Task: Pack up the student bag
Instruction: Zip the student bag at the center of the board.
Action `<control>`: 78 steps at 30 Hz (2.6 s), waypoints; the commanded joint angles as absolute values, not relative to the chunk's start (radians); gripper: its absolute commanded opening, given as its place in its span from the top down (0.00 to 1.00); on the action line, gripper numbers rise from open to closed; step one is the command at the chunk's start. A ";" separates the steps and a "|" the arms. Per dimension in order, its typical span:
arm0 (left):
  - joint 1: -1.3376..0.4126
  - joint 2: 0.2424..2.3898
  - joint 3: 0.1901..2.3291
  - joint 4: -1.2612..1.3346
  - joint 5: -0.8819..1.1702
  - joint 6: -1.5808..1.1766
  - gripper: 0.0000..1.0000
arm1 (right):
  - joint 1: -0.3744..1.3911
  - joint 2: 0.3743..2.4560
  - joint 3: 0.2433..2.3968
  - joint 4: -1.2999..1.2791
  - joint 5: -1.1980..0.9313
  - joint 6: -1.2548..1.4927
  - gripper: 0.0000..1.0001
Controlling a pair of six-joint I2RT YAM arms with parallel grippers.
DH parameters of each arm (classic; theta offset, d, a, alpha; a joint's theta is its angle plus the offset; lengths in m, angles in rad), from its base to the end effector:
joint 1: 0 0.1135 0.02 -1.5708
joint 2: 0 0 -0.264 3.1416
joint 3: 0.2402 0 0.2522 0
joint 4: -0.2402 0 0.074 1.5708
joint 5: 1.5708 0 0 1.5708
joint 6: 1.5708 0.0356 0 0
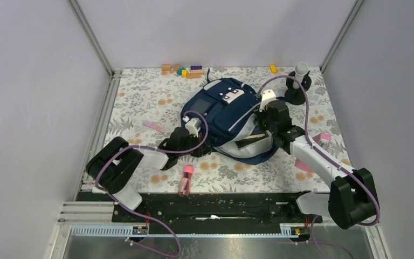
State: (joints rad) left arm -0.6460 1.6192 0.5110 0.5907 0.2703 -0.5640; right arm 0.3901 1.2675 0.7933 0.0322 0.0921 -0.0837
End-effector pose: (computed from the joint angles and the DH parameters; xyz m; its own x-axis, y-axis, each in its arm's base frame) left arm 0.2258 -0.1821 0.1312 -0.7430 -0.0850 -0.6638 0.4357 0.6915 -0.5762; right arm 0.2652 0.1055 0.2602 -0.3690 -0.2417 -0.8974 -0.3338 0.9356 -0.1148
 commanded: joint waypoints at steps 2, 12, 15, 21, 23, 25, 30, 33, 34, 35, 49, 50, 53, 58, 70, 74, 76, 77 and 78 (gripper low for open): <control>-0.699 1.557 0.531 0.588 0.394 -0.696 1.00 | 0.411 1.206 0.797 0.042 0.189 -0.006 0.69; -0.697 1.556 0.586 0.521 0.558 -0.826 1.00 | 0.411 0.844 0.676 -0.240 0.142 0.078 0.35; -0.697 1.539 0.614 0.440 0.589 -0.817 1.00 | 0.412 0.734 0.630 -0.259 0.102 0.097 0.34; -0.692 1.504 0.654 0.347 0.665 -0.836 1.00 | 0.556 0.693 0.595 -0.228 0.020 0.042 0.35; -0.681 1.501 0.657 0.351 0.702 -0.858 1.00 | 0.648 0.703 0.578 -0.189 0.041 0.024 0.35; -0.663 1.501 0.663 0.339 0.729 -0.862 1.00 | 0.734 0.697 0.543 -0.097 0.045 0.006 0.35; -0.651 1.485 0.678 0.236 0.708 -0.786 1.00 | 0.865 0.754 0.565 -0.109 0.186 0.038 0.32; -0.645 1.489 0.686 0.201 0.712 -0.753 1.00 | 0.958 0.763 0.530 -0.087 0.256 -0.100 0.30; -0.642 1.491 0.687 0.199 0.718 -0.749 1.00 | 0.968 0.762 0.511 -0.072 0.255 -0.147 0.30; -0.640 1.494 0.690 0.191 0.721 -0.742 1.00 | 0.975 0.764 0.487 -0.053 0.248 -0.192 0.30; -0.634 1.500 0.677 0.207 0.723 -0.729 1.00 | 1.046 1.069 0.537 -0.056 0.398 -0.430 0.33; -0.634 1.502 0.677 0.213 0.723 -0.731 1.00 | 1.054 1.087 0.534 -0.050 0.408 -0.436 0.33; -0.634 1.505 0.674 0.230 0.725 -0.741 1.00 | 1.083 1.146 0.538 -0.033 0.518 -0.443 0.34; -0.634 1.502 0.666 0.259 0.745 -0.749 1.00 | 1.095 1.246 0.586 -0.021 0.620 -0.459 0.66; -0.635 1.536 0.654 0.332 0.743 -0.785 1.00 | 1.097 1.252 0.566 0.242 0.444 -0.372 1.00; -0.649 1.545 0.646 0.403 0.732 -0.843 1.00 | 1.098 1.282 0.601 0.276 0.395 -0.360 1.00; -0.669 1.551 0.647 0.420 0.714 -0.856 1.00 | 1.098 1.303 0.613 0.305 0.387 -0.353 1.00; -0.678 1.555 0.647 0.434 0.710 -0.864 1.00 | 1.099 1.314 0.619 0.313 0.385 -0.351 1.00; -0.685 1.561 0.646 0.444 0.709 -0.870 1.00 | 1.098 1.323 0.626 0.322 0.386 -0.347 1.00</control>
